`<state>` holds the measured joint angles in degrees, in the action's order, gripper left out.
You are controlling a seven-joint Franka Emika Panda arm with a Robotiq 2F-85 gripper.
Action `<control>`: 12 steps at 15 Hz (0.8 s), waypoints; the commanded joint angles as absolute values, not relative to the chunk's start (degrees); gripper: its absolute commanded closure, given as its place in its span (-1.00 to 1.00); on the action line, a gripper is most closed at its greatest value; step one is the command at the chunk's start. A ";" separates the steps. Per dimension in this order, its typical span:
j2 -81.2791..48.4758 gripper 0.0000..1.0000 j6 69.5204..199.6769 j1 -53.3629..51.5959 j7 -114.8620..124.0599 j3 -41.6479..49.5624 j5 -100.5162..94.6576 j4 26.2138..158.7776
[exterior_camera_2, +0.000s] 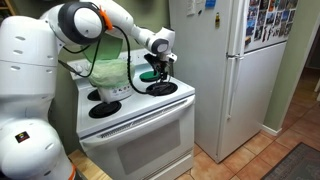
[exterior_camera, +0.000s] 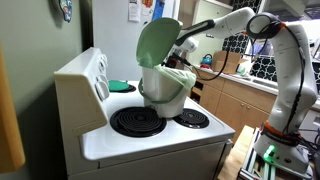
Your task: Use the clamp tongs to pick up the paper towel and put it in the waste bin and then put the clamp tongs back on the right front plate of the stove
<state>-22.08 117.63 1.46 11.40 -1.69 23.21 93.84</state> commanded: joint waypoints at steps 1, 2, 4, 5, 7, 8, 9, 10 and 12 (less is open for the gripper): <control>-10.60 -1.00 114.62 1.55 14.58 -1.19 24.18 102.06; -8.32 -1.00 113.14 1.68 15.60 -1.12 25.28 103.17; -3.34 -1.00 111.21 1.65 18.30 -0.72 27.13 106.34; -1.15 -1.00 109.36 2.02 17.75 -0.65 29.47 107.75; 2.76 -1.00 106.27 2.38 17.87 0.10 34.67 110.46; 4.39 -1.00 104.09 2.48 18.29 0.58 37.30 111.53; 5.73 -1.00 102.04 2.52 18.43 1.08 39.01 112.49; 6.93 -1.00 100.25 2.58 18.88 1.52 40.08 113.34; 9.35 -1.00 99.72 2.72 21.26 1.68 37.63 115.36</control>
<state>4.66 101.07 2.42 18.62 1.08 37.84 110.41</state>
